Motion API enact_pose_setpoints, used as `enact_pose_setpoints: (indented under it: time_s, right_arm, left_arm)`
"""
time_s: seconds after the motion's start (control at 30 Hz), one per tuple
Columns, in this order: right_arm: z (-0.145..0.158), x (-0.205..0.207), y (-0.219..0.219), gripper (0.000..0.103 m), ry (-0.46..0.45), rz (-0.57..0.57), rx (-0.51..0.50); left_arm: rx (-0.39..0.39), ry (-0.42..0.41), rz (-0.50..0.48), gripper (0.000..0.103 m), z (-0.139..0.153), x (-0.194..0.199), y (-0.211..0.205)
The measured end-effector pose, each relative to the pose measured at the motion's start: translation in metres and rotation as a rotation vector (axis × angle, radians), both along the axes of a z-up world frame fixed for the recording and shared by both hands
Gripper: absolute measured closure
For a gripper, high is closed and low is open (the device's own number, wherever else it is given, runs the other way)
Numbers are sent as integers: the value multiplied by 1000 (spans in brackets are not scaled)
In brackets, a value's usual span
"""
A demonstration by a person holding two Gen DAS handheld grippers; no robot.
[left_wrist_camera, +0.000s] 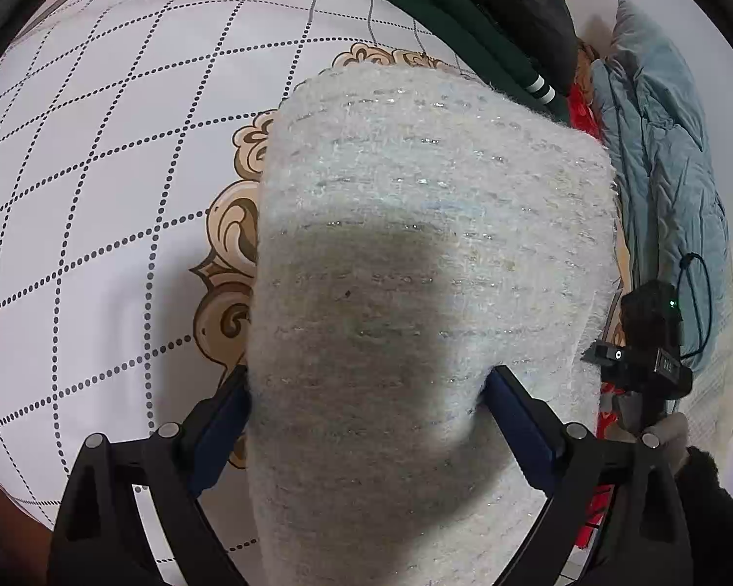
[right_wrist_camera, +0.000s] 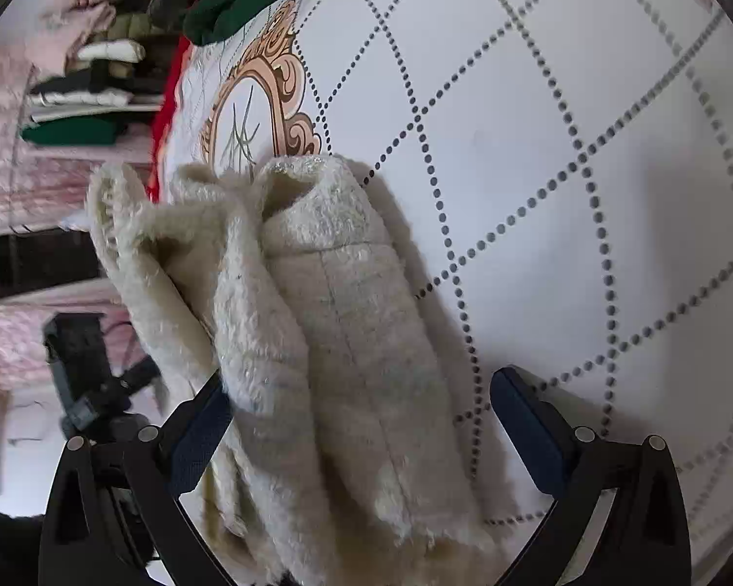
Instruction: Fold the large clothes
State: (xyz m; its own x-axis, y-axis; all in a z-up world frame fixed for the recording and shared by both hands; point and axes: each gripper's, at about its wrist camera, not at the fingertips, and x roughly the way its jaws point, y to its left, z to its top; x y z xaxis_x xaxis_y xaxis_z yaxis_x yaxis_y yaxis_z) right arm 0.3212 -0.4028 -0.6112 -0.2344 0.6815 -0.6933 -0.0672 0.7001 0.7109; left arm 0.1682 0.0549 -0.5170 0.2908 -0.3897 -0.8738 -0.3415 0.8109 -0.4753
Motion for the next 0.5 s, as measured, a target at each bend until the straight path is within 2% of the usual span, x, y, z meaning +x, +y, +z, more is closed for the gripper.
enact_pose_setpoints:
  time_s: [0.13, 0.27, 0.43, 0.47, 0.5]
  right_arm:
    - [-19, 2, 13, 0, 125, -12, 235]
    - [-17, -9, 45, 0, 167, 73, 290]
    - [-8, -33, 47, 0, 254, -28, 413]
    - [-9, -36, 51, 0, 255, -35, 407]
    - [-11, -41, 55, 0, 248, -35, 359]
  left_arm:
    - [-11, -9, -16, 6, -4, 1, 4]
    - [-39, -22, -38, 6, -8, 2, 12]
    - [-49, -32, -80, 6, -4, 11, 27]
    - [-48, -34, -102, 6, -4, 14, 29]
    - [-47, -38, -122, 6, -3, 16, 30]
